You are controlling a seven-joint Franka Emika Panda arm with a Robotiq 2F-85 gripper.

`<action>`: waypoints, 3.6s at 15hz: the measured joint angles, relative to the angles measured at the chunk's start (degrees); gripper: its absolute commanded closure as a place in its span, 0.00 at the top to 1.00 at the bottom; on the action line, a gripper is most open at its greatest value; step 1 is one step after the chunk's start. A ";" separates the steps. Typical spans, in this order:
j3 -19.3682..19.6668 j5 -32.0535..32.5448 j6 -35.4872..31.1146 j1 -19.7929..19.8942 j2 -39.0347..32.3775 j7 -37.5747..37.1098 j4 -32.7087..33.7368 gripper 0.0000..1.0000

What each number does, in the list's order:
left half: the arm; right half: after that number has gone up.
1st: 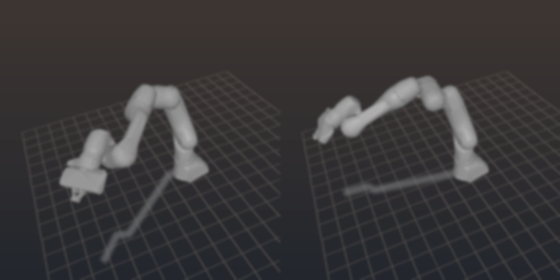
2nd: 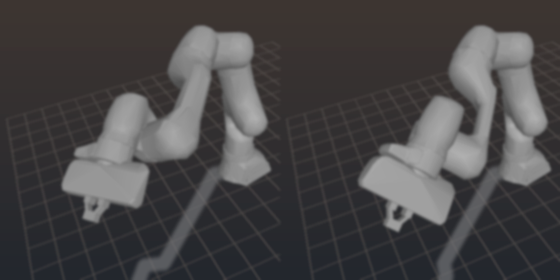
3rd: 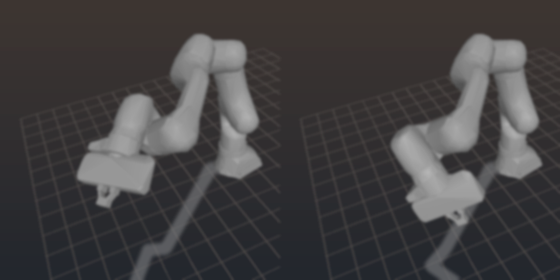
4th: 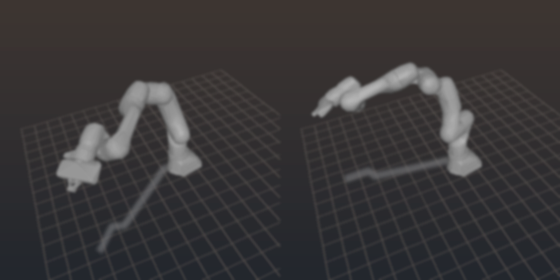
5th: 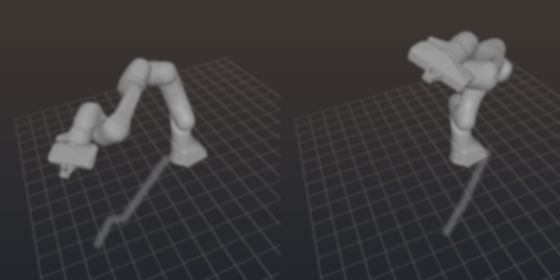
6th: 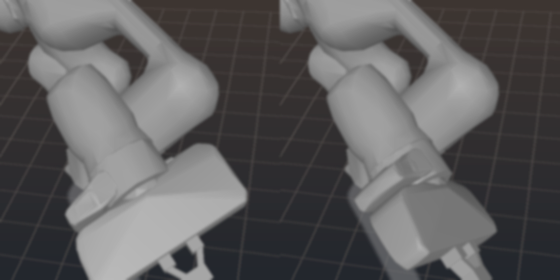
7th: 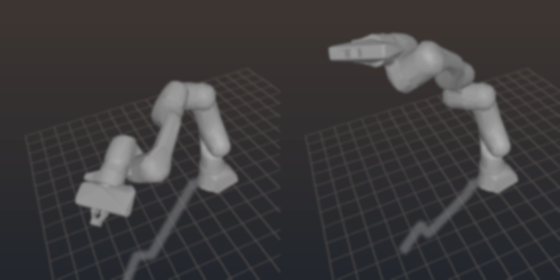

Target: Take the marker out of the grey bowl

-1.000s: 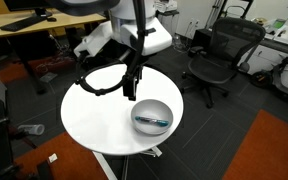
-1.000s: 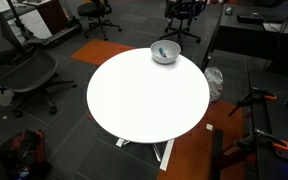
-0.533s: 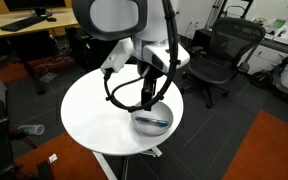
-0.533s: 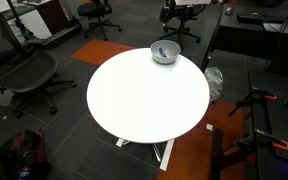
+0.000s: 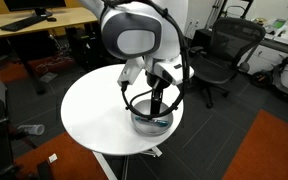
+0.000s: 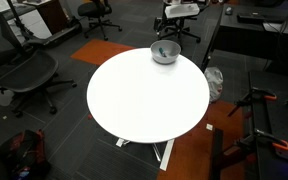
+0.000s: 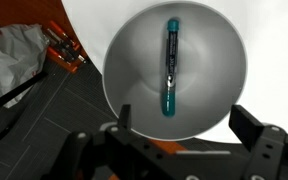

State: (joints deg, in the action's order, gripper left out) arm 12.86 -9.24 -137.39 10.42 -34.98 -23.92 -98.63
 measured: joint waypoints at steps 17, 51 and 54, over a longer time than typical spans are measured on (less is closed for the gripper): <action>-0.55 -0.58 0.01 1.29 -12.71 0.01 10.19 1.00; 0.58 0.51 0.81 0.25 -9.90 -0.01 11.21 0.05; 1.52 2.89 0.80 -1.93 -4.69 -0.04 7.28 0.05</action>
State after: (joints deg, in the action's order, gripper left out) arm 14.38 -6.35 -136.59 8.49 -39.67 -23.96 -91.35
